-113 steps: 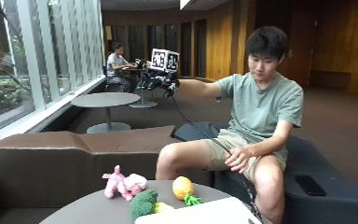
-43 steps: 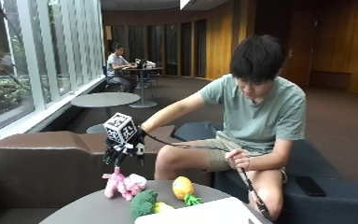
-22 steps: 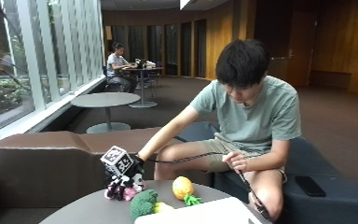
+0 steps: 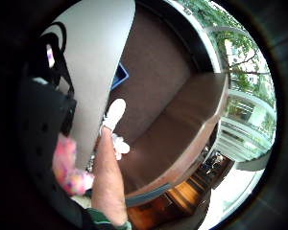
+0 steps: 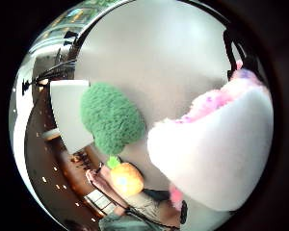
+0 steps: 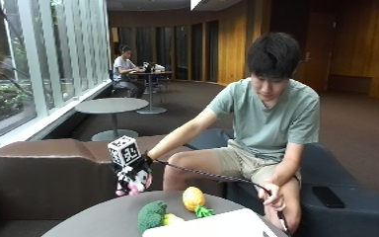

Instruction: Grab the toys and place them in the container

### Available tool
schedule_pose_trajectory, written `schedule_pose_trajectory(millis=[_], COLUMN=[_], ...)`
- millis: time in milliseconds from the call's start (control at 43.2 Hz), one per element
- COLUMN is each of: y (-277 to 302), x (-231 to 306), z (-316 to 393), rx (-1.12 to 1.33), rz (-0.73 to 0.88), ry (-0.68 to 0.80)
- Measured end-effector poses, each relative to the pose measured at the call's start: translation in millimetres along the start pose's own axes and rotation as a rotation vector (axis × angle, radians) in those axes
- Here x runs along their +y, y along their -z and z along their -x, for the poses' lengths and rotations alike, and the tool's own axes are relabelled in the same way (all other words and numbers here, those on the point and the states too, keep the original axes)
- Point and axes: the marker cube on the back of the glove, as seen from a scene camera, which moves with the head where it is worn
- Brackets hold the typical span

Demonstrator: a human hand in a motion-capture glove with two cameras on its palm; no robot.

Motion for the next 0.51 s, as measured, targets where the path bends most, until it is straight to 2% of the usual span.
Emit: schedule_pose_trajectory(millis=[69,185,371,510], y=[24.4,69.9,164.6,214.4], x=[8.7,24.3,51.7,71.3], z=[1.3,24.9,101.3,163.2], rx=[0.09,0.091,0.108,0.161], rz=[-0.037,-0.087,-0.211,-0.273], ry=[0.101,0.127,0.231,0.289])
